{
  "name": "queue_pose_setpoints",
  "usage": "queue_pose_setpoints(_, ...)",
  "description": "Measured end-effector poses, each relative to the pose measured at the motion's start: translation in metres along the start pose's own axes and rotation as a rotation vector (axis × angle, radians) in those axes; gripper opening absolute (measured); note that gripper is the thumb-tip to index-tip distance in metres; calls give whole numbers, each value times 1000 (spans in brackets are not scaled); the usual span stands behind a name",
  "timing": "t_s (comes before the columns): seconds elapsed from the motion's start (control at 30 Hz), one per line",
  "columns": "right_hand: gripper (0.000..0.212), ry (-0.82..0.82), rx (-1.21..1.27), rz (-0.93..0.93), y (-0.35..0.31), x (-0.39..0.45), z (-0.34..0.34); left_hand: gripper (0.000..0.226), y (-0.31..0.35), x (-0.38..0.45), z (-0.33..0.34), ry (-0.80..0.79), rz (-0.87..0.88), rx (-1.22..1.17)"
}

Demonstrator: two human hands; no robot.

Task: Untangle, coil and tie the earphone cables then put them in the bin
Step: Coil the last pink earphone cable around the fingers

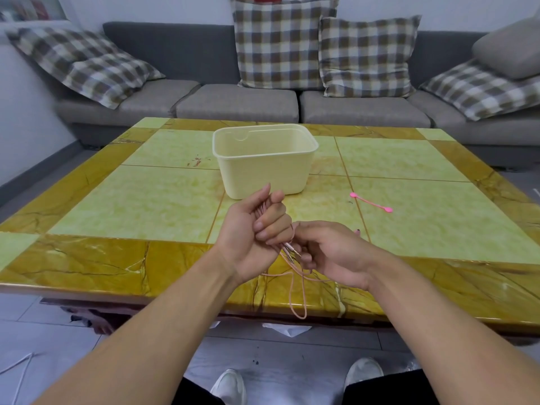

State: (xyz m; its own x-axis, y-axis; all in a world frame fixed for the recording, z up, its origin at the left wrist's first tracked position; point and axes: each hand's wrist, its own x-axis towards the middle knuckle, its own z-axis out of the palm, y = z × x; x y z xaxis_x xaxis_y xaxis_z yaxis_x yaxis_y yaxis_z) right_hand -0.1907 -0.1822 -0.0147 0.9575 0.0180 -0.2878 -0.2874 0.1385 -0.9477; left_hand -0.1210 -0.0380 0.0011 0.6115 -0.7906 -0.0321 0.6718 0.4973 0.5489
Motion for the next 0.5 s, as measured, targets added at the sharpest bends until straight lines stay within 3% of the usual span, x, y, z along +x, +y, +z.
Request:
queue_pose_setpoints(0.13, 18, 56, -15, -22, 7, 6, 2, 34, 7, 1, 0, 84, 54, -116)
queue_pose_setpoints(0.27, 31, 1, -298, -22, 13, 1, 11, 39, 9, 5, -2, 195, 155, -67)
queue_pose_setpoints(0.37, 22, -99, -439, 17, 15, -7, 20, 37, 11, 11, -11, 360, 312, 115)
queue_pose_setpoints(0.5, 20, -36, -600, -84, 10, -11, 19, 38, 11, 17, -30, 395, 414, 462)
